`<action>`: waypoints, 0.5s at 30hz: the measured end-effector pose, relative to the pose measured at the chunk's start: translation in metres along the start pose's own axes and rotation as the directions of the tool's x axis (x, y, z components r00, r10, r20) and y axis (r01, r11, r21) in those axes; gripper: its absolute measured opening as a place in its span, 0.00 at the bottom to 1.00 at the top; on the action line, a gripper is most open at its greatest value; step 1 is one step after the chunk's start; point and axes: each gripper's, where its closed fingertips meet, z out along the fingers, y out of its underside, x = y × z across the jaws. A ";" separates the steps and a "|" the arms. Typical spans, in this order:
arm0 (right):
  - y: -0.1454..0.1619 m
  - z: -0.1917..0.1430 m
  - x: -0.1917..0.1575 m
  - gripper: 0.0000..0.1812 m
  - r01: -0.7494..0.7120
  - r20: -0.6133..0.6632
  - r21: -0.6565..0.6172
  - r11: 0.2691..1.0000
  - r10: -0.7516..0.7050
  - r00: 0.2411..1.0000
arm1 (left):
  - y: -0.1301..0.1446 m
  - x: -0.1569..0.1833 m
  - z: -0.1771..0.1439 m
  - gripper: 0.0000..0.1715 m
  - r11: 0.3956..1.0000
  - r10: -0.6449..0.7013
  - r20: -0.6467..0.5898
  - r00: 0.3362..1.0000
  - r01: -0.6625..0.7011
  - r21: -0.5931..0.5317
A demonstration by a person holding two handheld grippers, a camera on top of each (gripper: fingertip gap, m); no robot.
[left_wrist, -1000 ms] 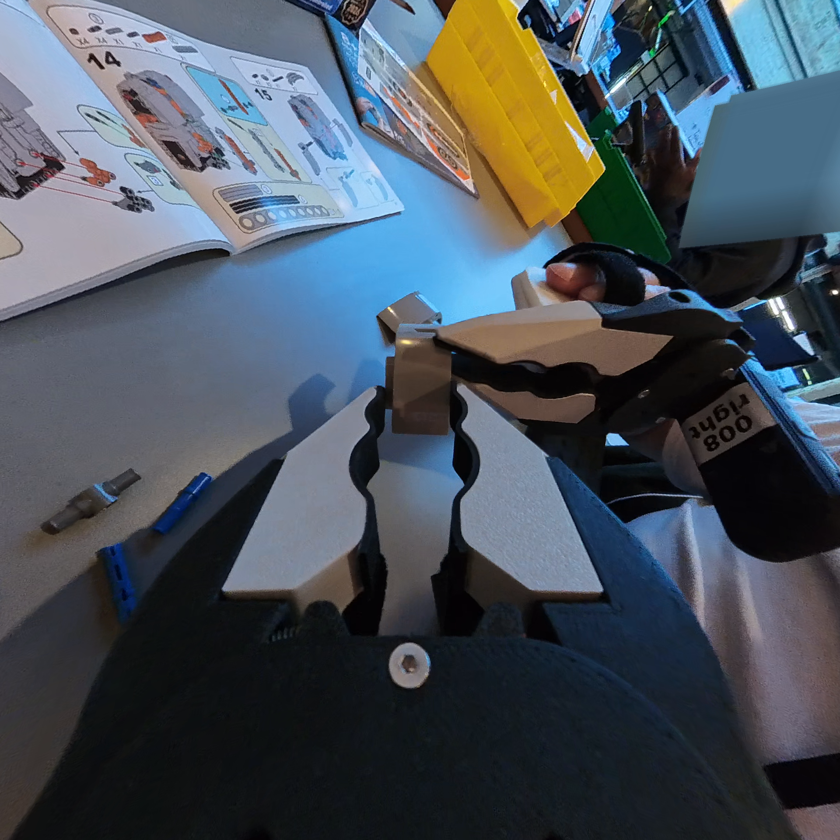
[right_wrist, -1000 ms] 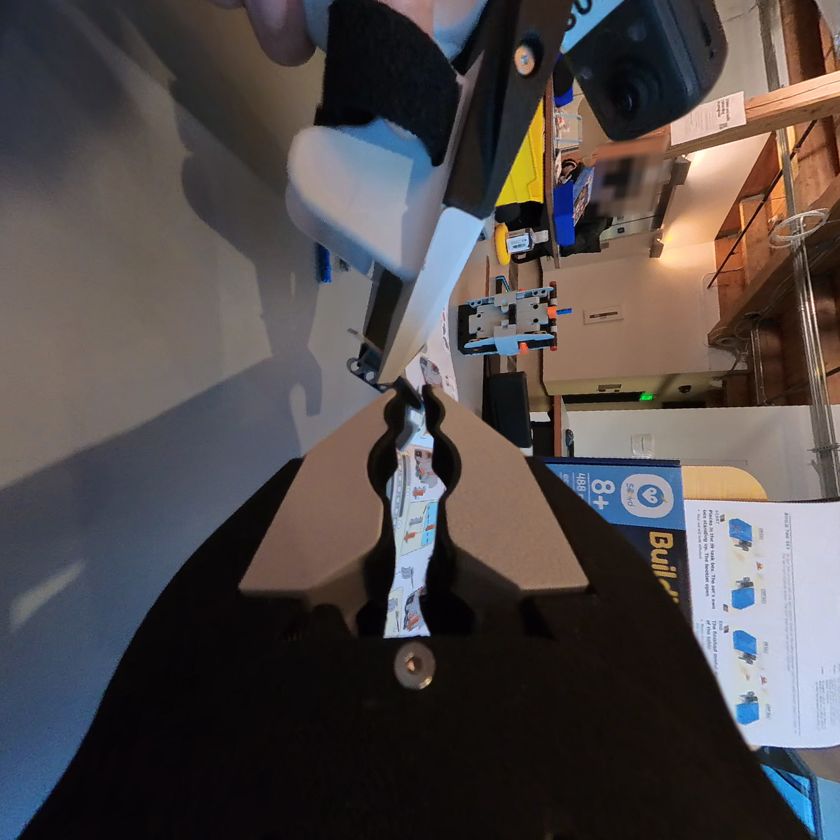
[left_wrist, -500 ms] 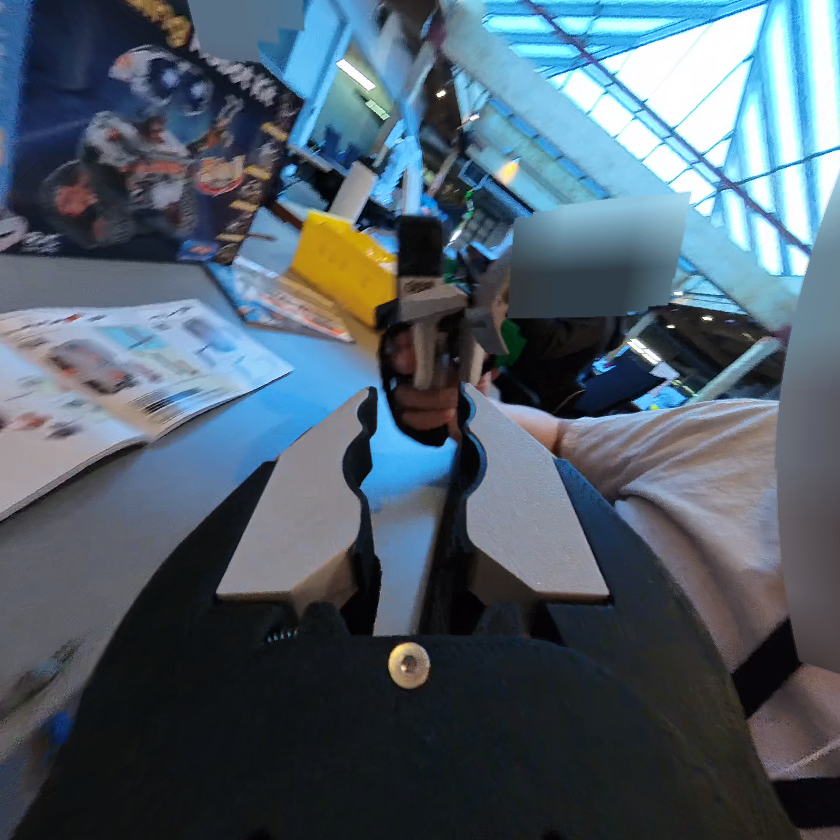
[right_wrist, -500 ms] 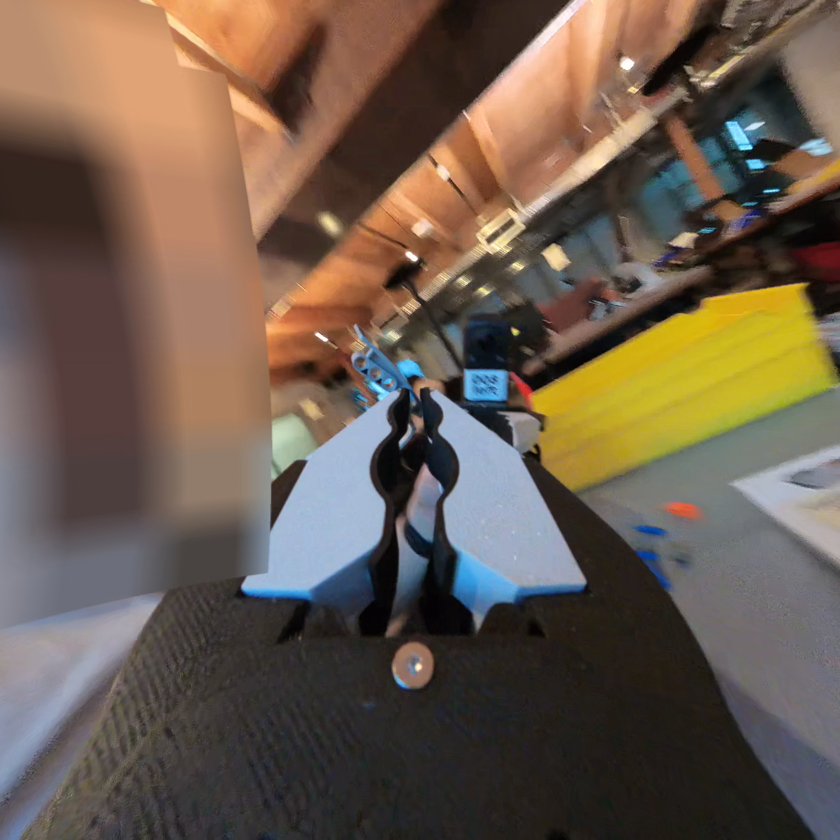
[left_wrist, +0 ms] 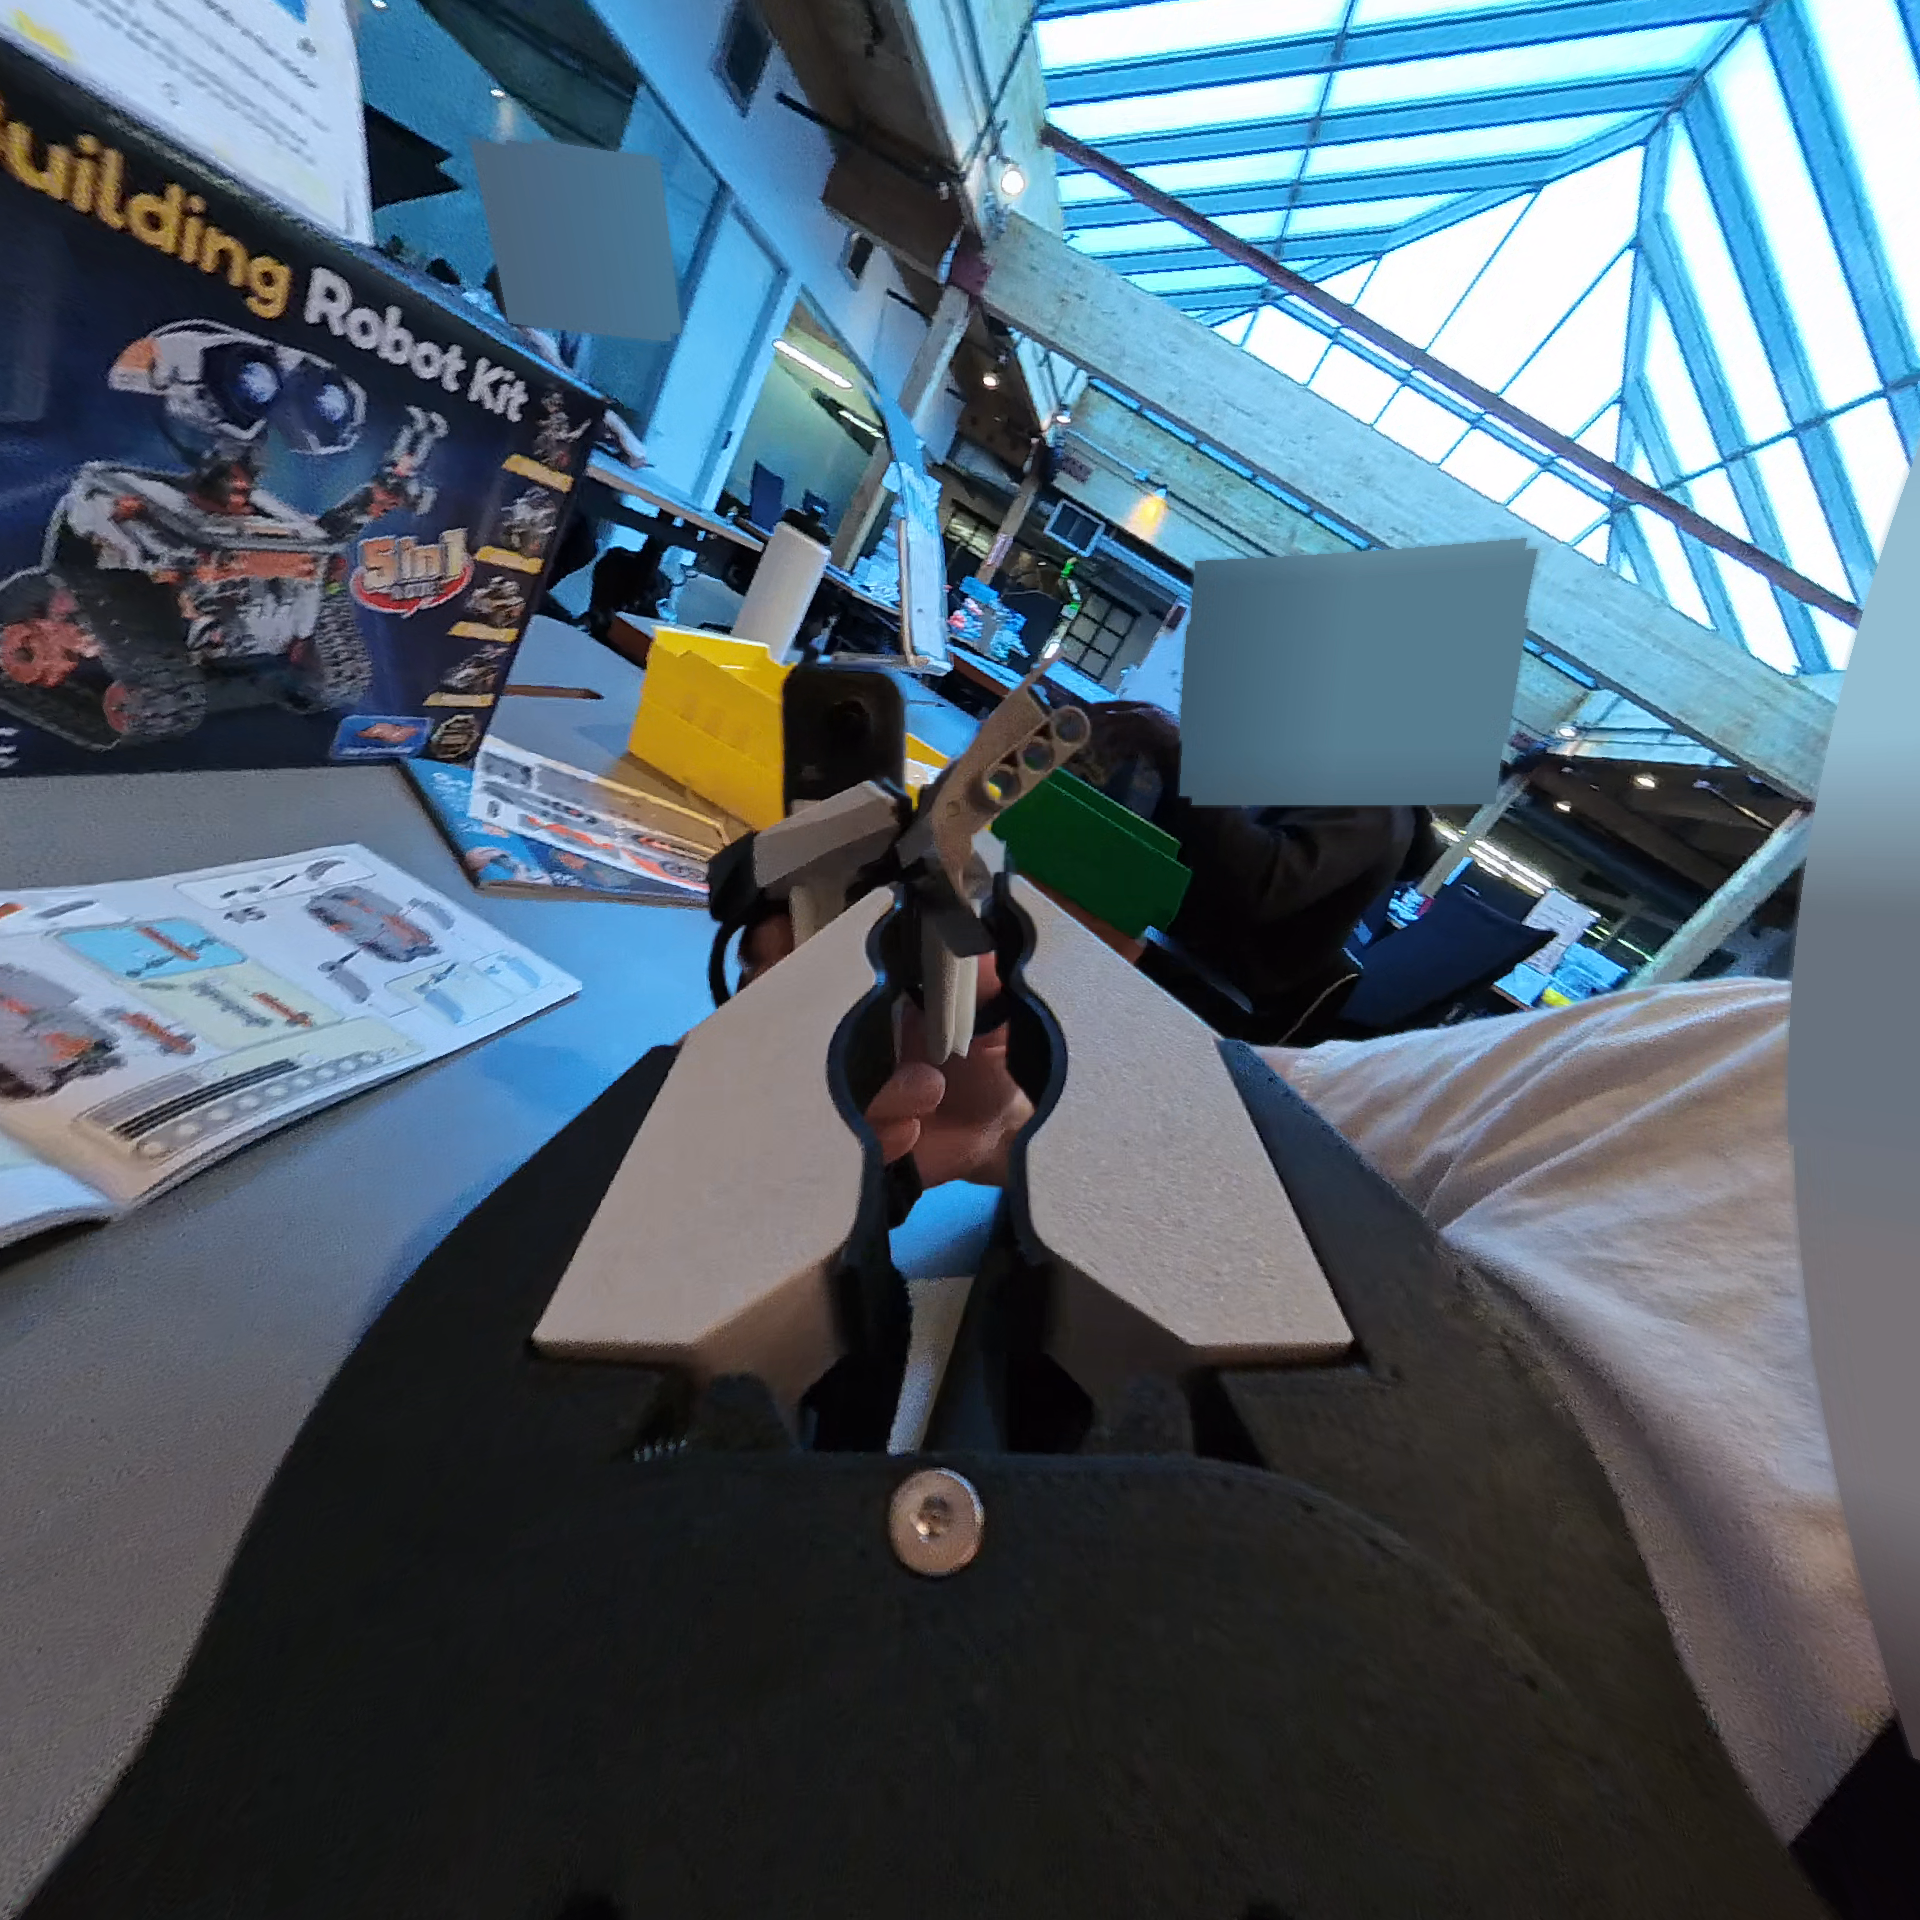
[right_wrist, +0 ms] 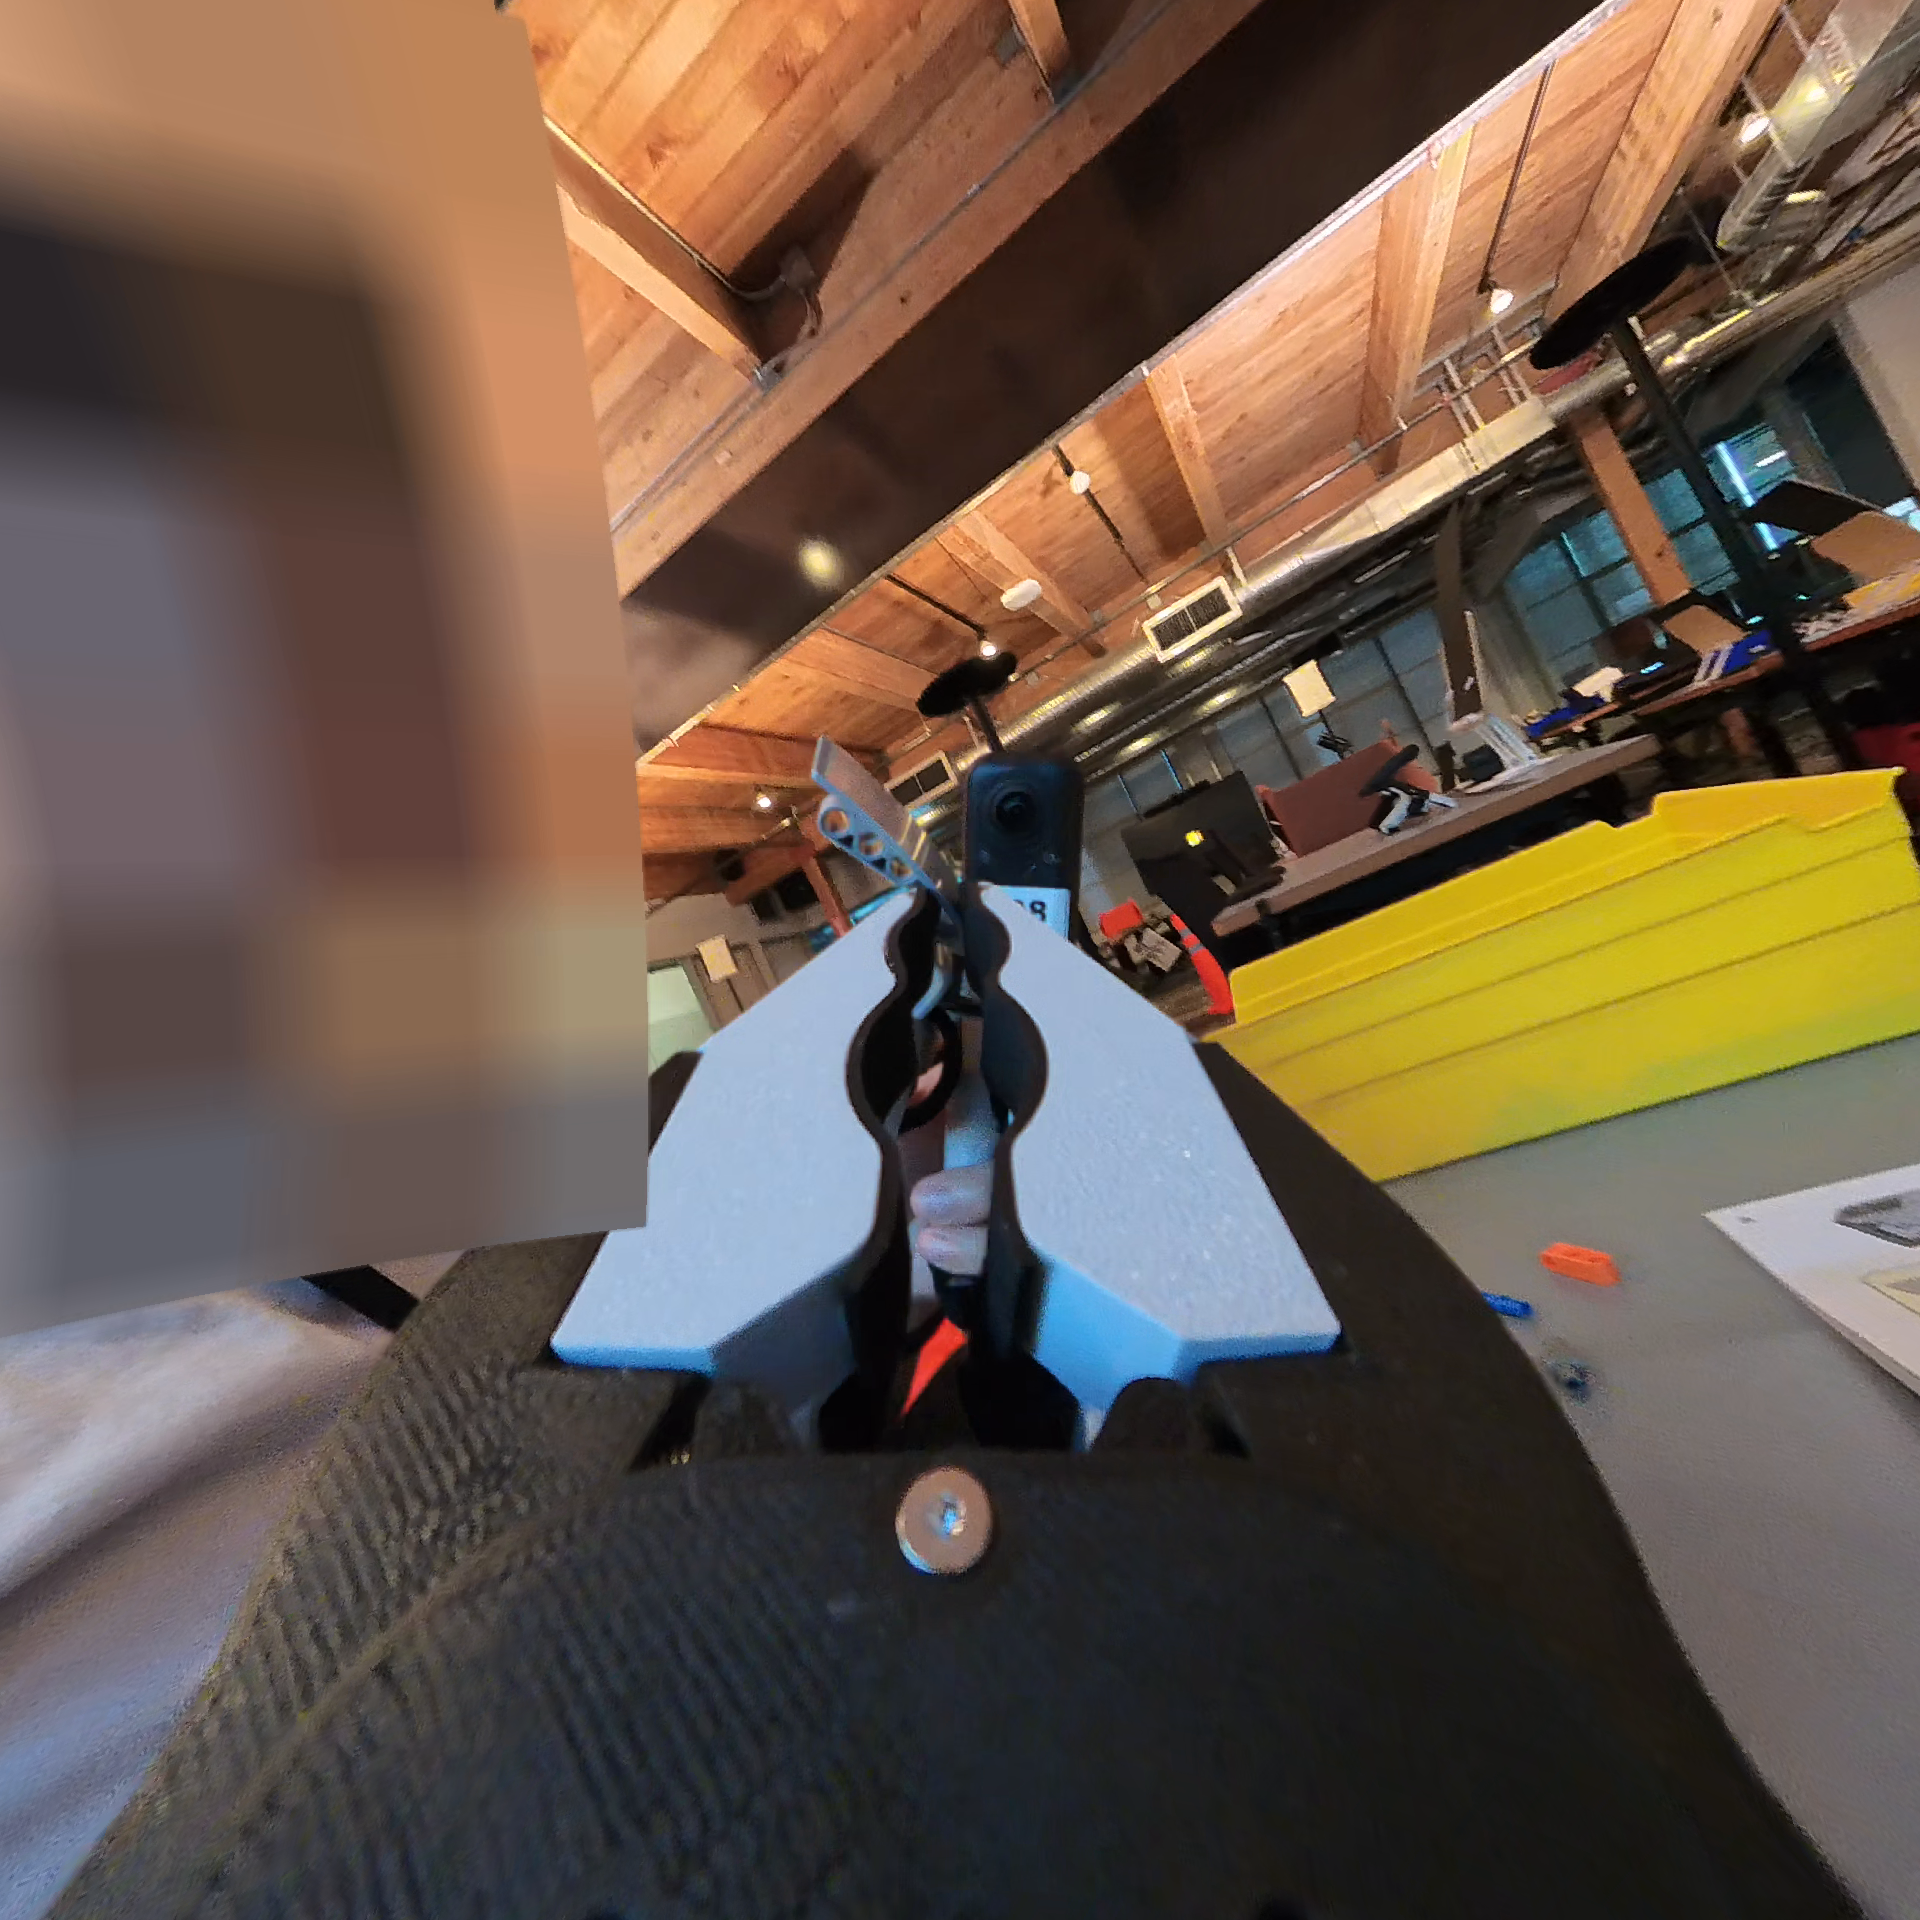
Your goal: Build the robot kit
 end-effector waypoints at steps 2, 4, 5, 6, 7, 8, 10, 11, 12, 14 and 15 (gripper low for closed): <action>0.005 0.000 0.004 0.02 0.022 -0.019 -0.033 0.999 -0.022 1.000 | 0.002 -0.006 -0.006 0.05 1.000 0.000 0.038 0.999 0.000 -0.002; 0.011 0.001 0.010 0.02 0.040 -0.050 -0.063 0.997 -0.043 0.998 | 0.005 -0.014 -0.011 0.03 1.000 0.015 0.093 0.996 -0.013 -0.016; 0.014 0.001 0.014 0.03 0.048 -0.067 -0.082 0.995 -0.054 0.996 | 0.008 -0.019 -0.014 0.02 0.999 0.026 0.127 0.992 -0.023 -0.027; 0.018 0.000 0.019 0.03 0.055 -0.091 -0.105 0.993 -0.065 0.994 | 0.010 -0.026 -0.017 0.01 0.999 0.039 0.164 0.986 -0.033 -0.037; 0.022 -0.001 0.025 0.04 0.067 -0.128 -0.133 0.989 -0.084 0.988 | 0.012 -0.033 -0.020 0.01 0.998 0.053 0.204 0.978 -0.044 -0.050; 0.025 -0.002 0.032 0.07 0.090 -0.168 -0.167 0.982 -0.118 0.979 | 0.014 -0.042 -0.025 0.00 0.997 0.068 0.256 0.964 -0.054 -0.063; 0.032 -0.010 0.050 0.11 0.159 -0.263 -0.275 0.948 -0.233 0.936 | 0.015 -0.059 -0.037 0.01 0.993 0.107 0.358 0.928 -0.081 -0.086; 0.034 -0.014 0.057 0.12 0.217 -0.294 -0.343 0.914 -0.324 0.899 | 0.016 -0.068 -0.044 0.01 0.989 0.134 0.412 0.901 -0.097 -0.109; 0.035 -0.020 0.065 0.12 0.279 -0.321 -0.426 0.861 -0.432 0.843 | 0.017 -0.078 -0.053 0.01 0.983 0.172 0.471 0.865 -0.117 -0.144; 0.038 -0.027 0.075 0.13 0.392 -0.280 -0.617 0.682 -0.656 0.701 | 0.022 -0.097 -0.069 0.01 0.957 0.271 0.577 0.770 -0.150 -0.250; 0.040 -0.029 0.079 0.13 0.429 -0.217 -0.712 0.557 -0.754 0.620 | 0.024 -0.105 -0.077 0.01 0.938 0.325 0.617 0.716 -0.161 -0.307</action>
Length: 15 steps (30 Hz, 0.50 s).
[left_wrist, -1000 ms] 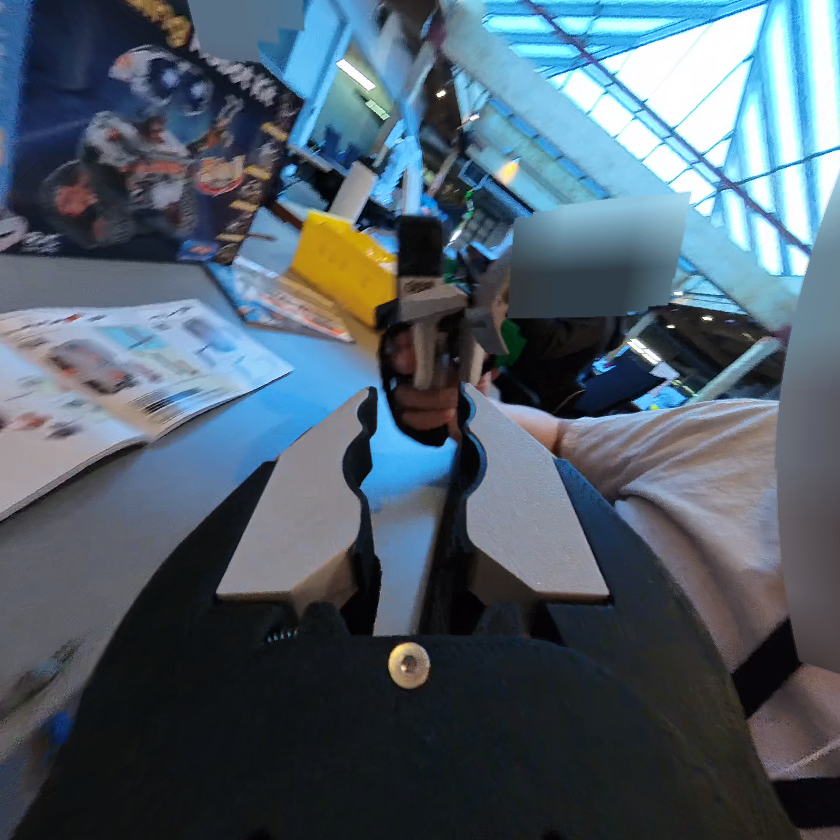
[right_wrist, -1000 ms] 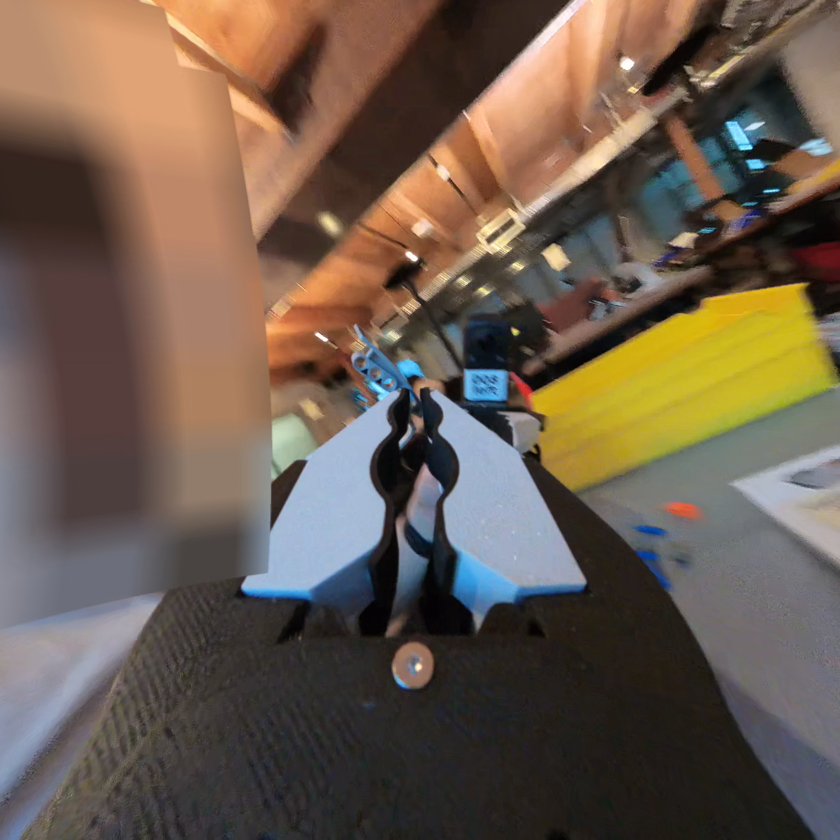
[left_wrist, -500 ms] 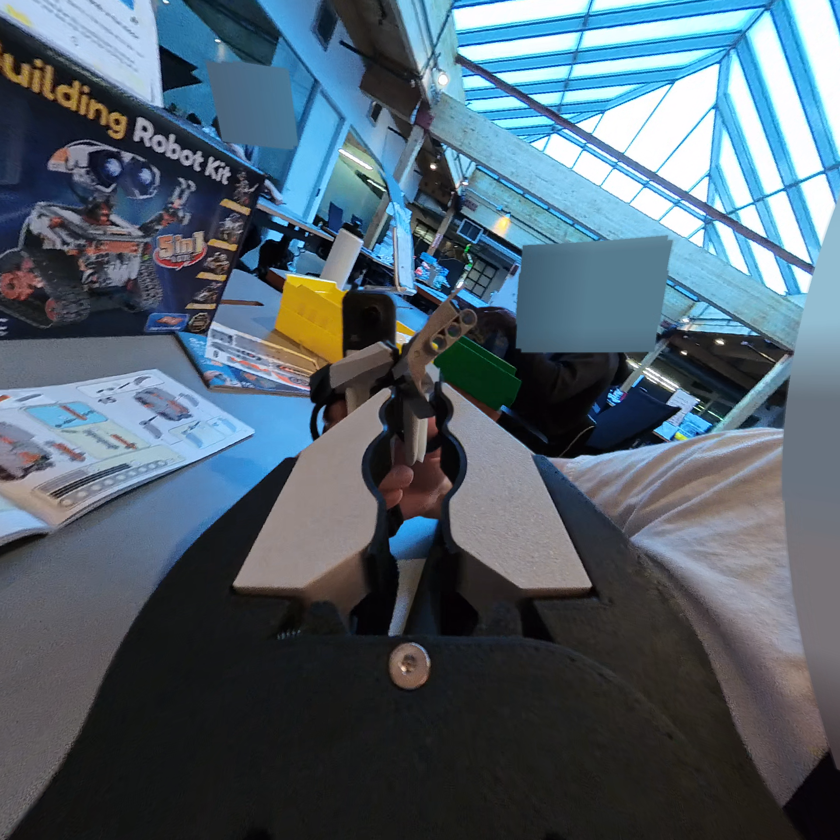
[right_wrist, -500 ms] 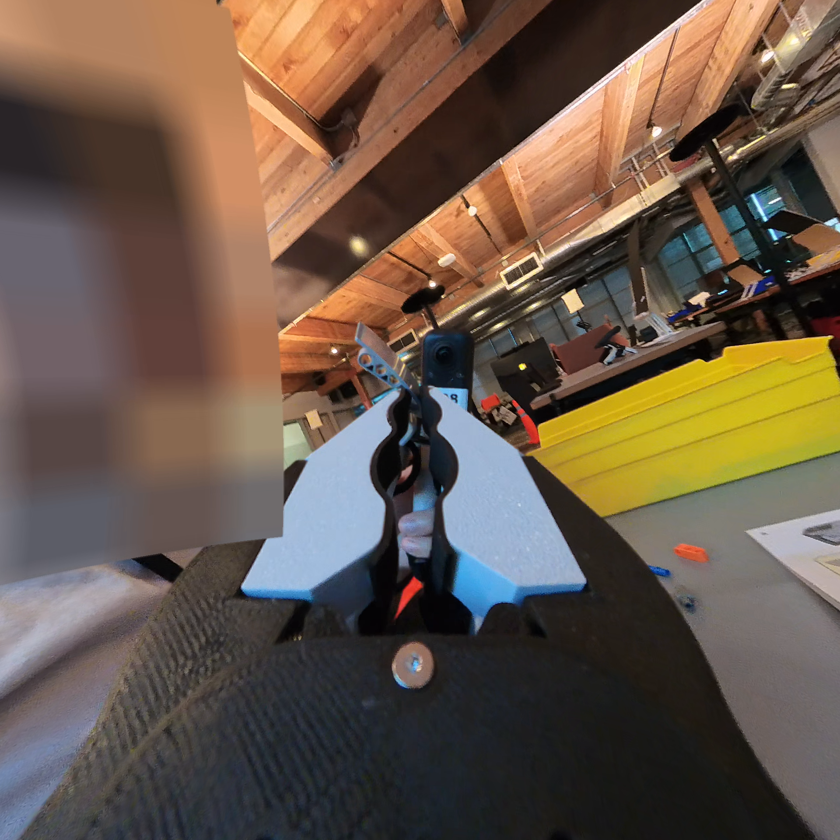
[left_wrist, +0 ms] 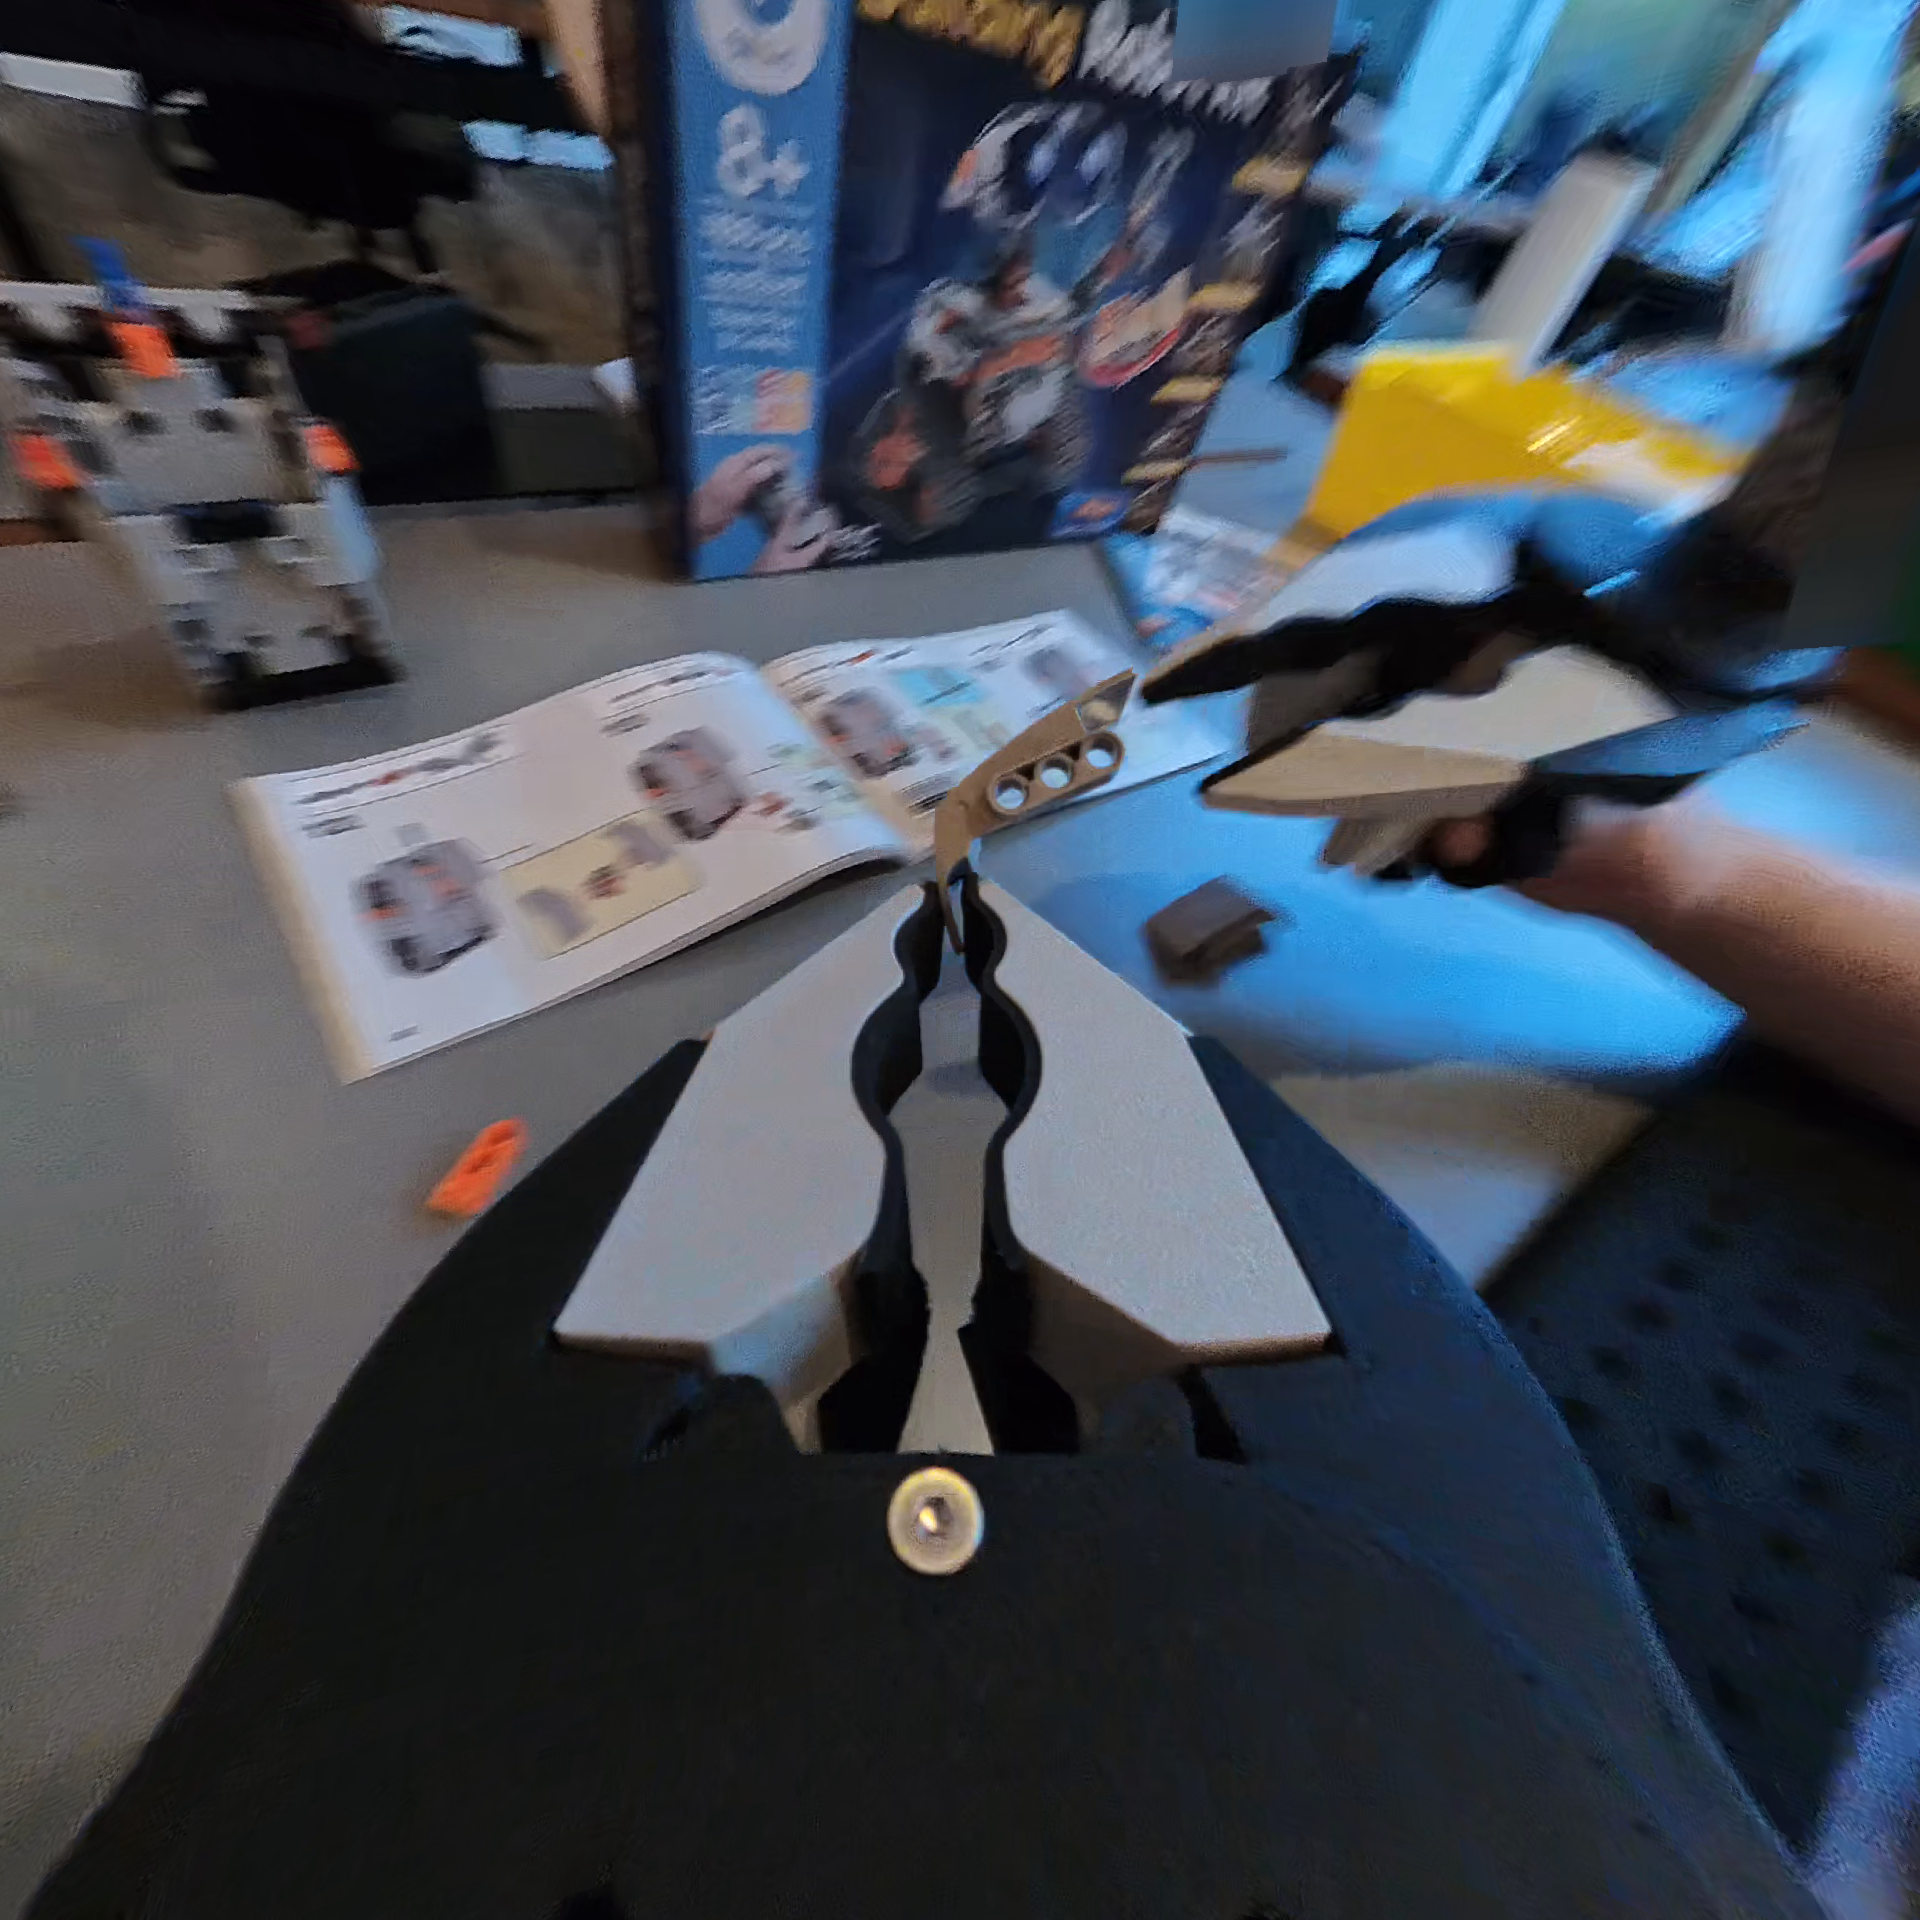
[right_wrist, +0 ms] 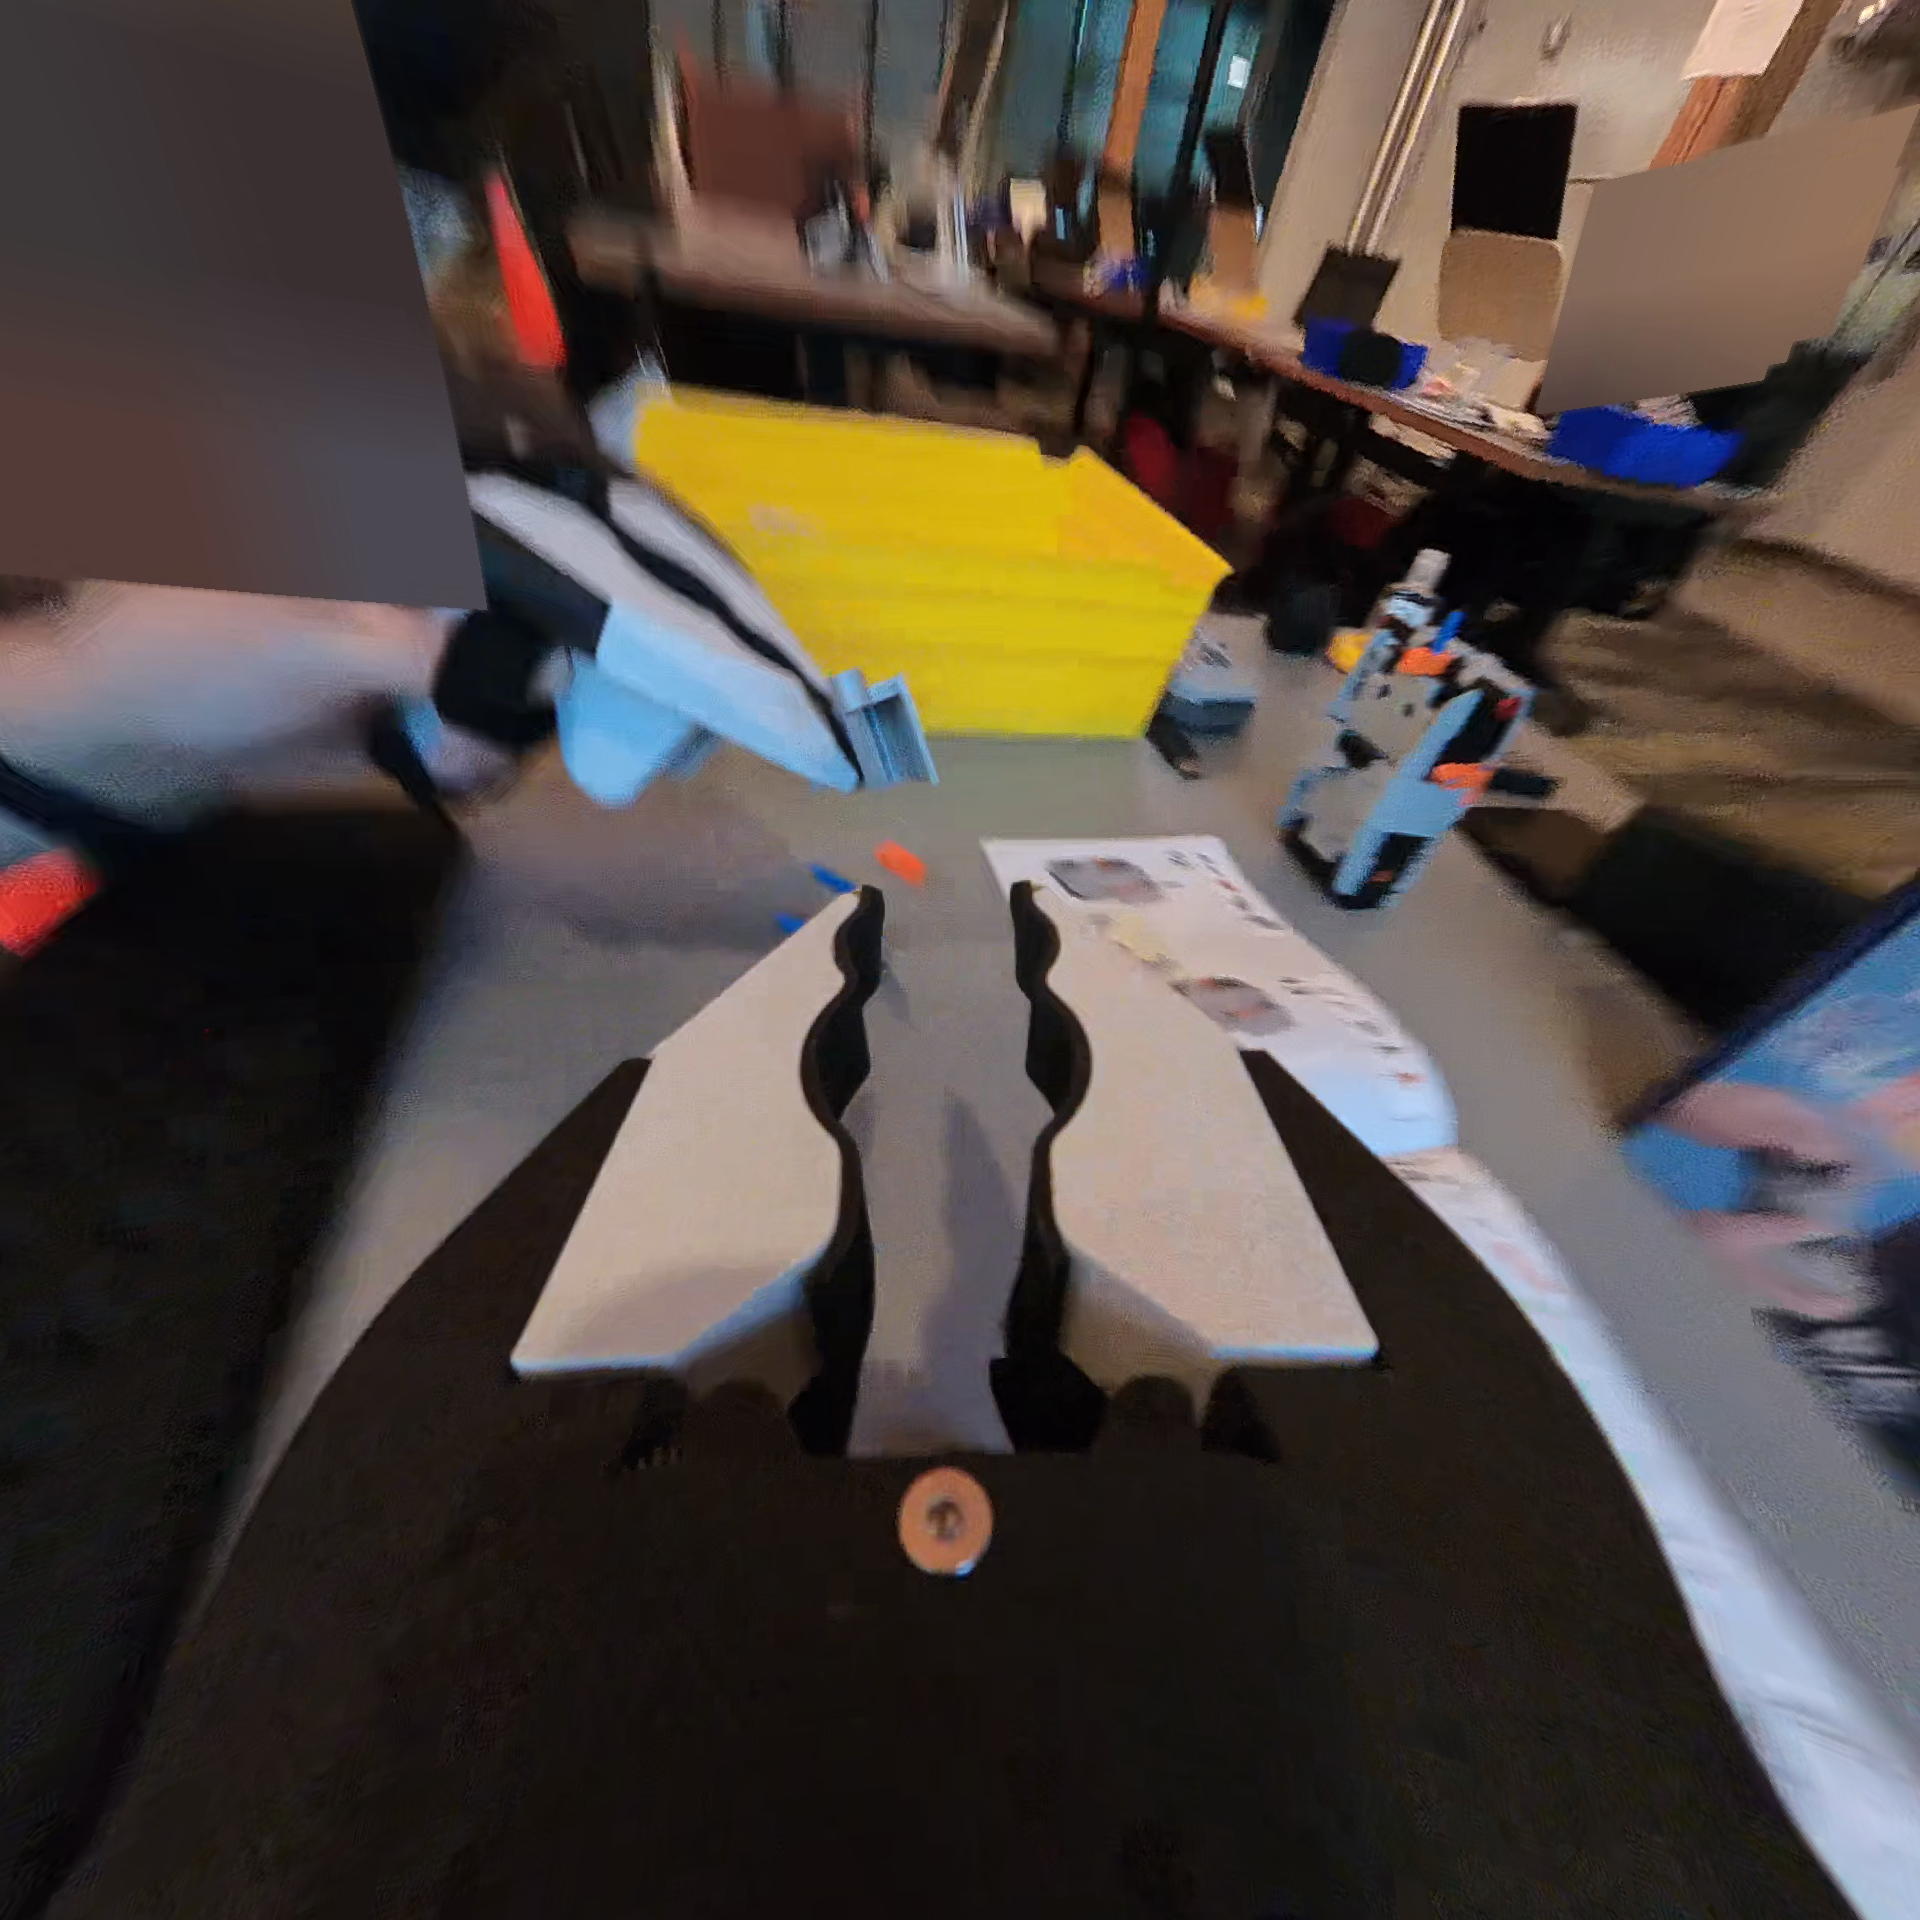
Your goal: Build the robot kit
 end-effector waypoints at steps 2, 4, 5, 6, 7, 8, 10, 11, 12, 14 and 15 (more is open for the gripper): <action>0.005 0.004 0.001 0.14 0.253 -0.047 -0.156 0.955 -0.263 0.964 | 0.008 -0.015 0.000 0.01 0.994 0.092 0.113 0.989 -0.085 -0.067; 0.005 0.010 -0.002 0.13 0.430 -0.049 -0.262 0.864 -0.457 0.888 | 0.013 -0.022 0.002 0.01 0.983 0.165 0.182 0.969 -0.146 -0.115; 0.005 0.014 -0.006 0.12 0.486 -0.026 -0.293 0.823 -0.515 0.857 | 0.015 -0.024 0.003 0.01 0.976 0.195 0.204 0.959 -0.170 -0.134; 0.004 0.018 -0.006 0.10 0.524 -0.026 -0.323 0.788 -0.561 0.827 | 0.017 -0.025 0.003 0.01 0.969 0.224 0.224 0.949 -0.193 -0.151; 0.000 0.021 -0.005 0.09 0.556 -0.044 -0.336 0.760 -0.602 0.797 | 0.018 -0.025 0.004 0.01 0.963 0.250 0.242 0.937 -0.215 -0.164; -0.003 0.025 -0.008 0.08 0.589 -0.039 -0.330 0.738 -0.634 0.772 | 0.019 -0.025 0.005 0.01 0.957 0.274 0.257 0.927 -0.235 -0.172; -0.001 0.032 -0.014 0.08 0.614 -0.003 -0.337 0.714 -0.653 0.758 | 0.020 -0.025 0.005 0.01 0.947 0.307 0.278 0.910 -0.264 -0.182; 0.002 0.035 -0.014 0.10 0.610 0.009 -0.350 0.711 -0.649 0.761 | 0.020 -0.024 0.005 0.01 0.945 0.314 0.281 0.907 -0.271 -0.182; 0.005 0.037 -0.015 0.11 0.605 0.022 -0.360 0.711 -0.642 0.767 | 0.020 -0.023 0.005 0.01 0.945 0.316 0.279 0.907 -0.273 -0.181; 0.009 0.040 -0.015 0.11 0.597 0.029 -0.364 0.714 -0.633 0.774 | 0.021 -0.020 0.007 0.01 0.945 0.315 0.272 0.909 -0.273 -0.180; 0.011 0.040 -0.014 0.11 0.596 0.030 -0.371 0.713 -0.632 0.775 | 0.022 -0.019 0.007 0.01 0.945 0.315 0.270 0.910 -0.274 -0.179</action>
